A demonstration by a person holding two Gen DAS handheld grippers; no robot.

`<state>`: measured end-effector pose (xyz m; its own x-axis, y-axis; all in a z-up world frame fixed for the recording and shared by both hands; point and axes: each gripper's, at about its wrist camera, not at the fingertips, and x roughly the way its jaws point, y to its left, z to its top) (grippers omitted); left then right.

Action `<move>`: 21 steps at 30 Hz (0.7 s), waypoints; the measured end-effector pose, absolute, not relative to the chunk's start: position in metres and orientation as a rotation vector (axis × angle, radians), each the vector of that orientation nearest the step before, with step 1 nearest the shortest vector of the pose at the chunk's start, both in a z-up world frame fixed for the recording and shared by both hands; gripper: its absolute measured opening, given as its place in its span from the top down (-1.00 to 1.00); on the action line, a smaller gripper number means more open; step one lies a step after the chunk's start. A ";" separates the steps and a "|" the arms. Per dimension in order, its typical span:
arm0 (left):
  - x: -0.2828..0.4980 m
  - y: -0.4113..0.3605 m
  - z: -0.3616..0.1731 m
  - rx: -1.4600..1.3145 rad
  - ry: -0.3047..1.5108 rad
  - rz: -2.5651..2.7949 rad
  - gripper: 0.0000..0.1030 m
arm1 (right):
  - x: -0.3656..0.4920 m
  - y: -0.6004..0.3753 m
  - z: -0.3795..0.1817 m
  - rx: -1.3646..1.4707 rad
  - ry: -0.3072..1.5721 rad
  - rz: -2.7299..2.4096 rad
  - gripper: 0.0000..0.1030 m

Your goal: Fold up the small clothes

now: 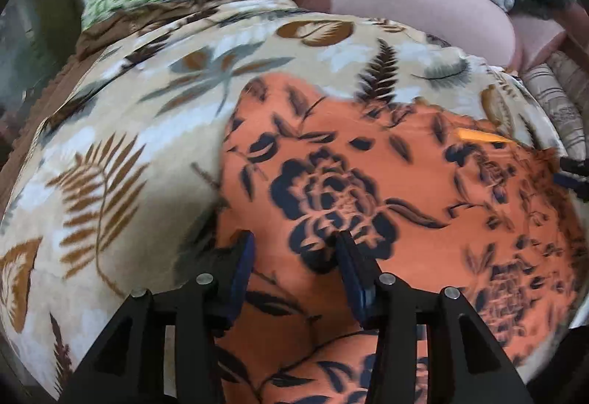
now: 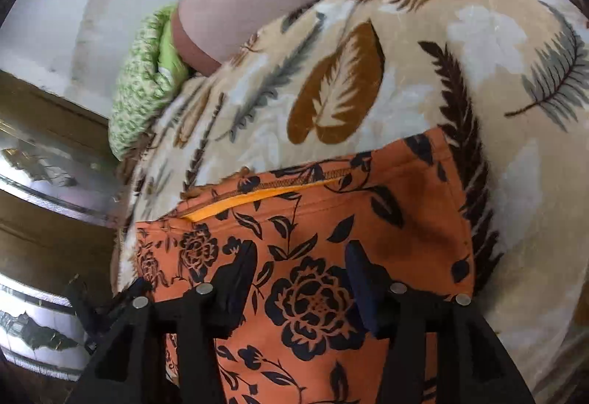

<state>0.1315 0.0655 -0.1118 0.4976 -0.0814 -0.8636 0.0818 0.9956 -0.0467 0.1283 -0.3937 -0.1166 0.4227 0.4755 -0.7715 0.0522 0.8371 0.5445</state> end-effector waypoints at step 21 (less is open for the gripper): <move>0.118 0.068 -0.114 -0.002 0.977 -0.109 0.06 | 0.193 -0.298 -0.123 0.136 1.137 0.047 0.91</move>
<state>0.1185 0.0685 -0.1140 0.5543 -0.0933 -0.8271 0.0920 0.9945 -0.0506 0.1929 -0.2979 -0.1227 0.4207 0.1063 -0.9010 0.0323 0.9907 0.1320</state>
